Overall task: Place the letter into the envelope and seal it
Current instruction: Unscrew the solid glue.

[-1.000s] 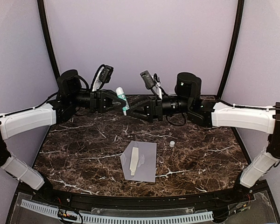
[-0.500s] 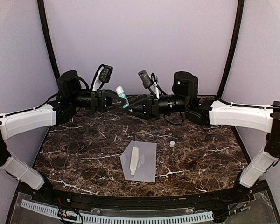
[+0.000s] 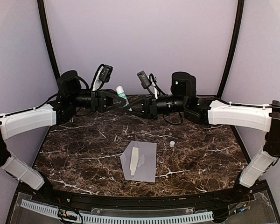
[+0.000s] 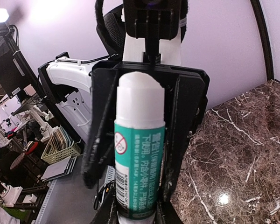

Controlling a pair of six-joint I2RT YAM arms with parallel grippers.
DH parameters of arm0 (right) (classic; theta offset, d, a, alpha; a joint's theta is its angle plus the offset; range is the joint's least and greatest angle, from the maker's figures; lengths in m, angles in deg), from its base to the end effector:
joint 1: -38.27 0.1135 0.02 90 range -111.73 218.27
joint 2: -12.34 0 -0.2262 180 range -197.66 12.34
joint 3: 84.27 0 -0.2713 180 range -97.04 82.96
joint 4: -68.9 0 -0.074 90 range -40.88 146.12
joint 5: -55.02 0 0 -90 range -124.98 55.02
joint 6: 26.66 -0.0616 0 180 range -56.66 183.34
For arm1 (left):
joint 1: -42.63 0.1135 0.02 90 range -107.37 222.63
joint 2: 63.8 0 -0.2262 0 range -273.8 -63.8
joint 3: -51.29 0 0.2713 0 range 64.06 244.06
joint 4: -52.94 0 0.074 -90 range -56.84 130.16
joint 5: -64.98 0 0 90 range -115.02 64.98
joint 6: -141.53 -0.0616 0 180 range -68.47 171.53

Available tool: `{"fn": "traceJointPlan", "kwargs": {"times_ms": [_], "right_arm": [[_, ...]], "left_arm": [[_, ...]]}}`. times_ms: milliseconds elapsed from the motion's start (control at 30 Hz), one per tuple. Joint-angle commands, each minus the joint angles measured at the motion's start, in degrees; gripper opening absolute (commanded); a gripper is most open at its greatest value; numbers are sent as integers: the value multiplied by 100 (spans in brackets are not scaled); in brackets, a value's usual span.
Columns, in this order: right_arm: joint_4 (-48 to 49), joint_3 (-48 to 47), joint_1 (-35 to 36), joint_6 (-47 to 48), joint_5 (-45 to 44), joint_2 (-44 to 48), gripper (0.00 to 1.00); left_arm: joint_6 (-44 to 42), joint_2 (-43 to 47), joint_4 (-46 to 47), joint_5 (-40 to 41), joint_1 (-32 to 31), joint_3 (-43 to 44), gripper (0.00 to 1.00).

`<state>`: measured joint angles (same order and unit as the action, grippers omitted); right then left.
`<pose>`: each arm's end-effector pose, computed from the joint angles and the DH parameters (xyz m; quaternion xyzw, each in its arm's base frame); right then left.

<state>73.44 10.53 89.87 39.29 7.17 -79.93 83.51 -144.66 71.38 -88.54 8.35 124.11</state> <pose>0.2271 0.3531 0.3008 -0.4020 0.5956 0.6008 0.3502 0.2602 -0.2441 0.3172 0.4152 0.5360 -0.6392 0.3629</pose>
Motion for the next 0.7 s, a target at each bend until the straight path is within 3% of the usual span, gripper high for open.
{"fn": "traceJointPlan", "kwargs": {"times_ms": [0, 100, 200, 367, 467, 667], "right_arm": [[-80, -123, 17, 196, -135, 90, 16], [-212, -125, 17, 229, -117, 99, 16], [-313, -117, 20, 252, -109, 96, 15], [-400, -121, 26, 291, -131, 70, 15], [-434, -131, 26, 325, -158, 67, 15], [-483, -174, 26, 391, -213, 69, 15]], "left_arm": [[105, 148, 80, -12, 5, 49, 47], [242, 157, 161, 111, 93, 31, 59], [394, 166, 291, 178, 184, -8, 61], [466, 151, 345, 268, 236, -52, 52], [482, 130, 365, 284, 248, -67, 41], [562, 39, 423, 136, 248, -36, 42]]}}
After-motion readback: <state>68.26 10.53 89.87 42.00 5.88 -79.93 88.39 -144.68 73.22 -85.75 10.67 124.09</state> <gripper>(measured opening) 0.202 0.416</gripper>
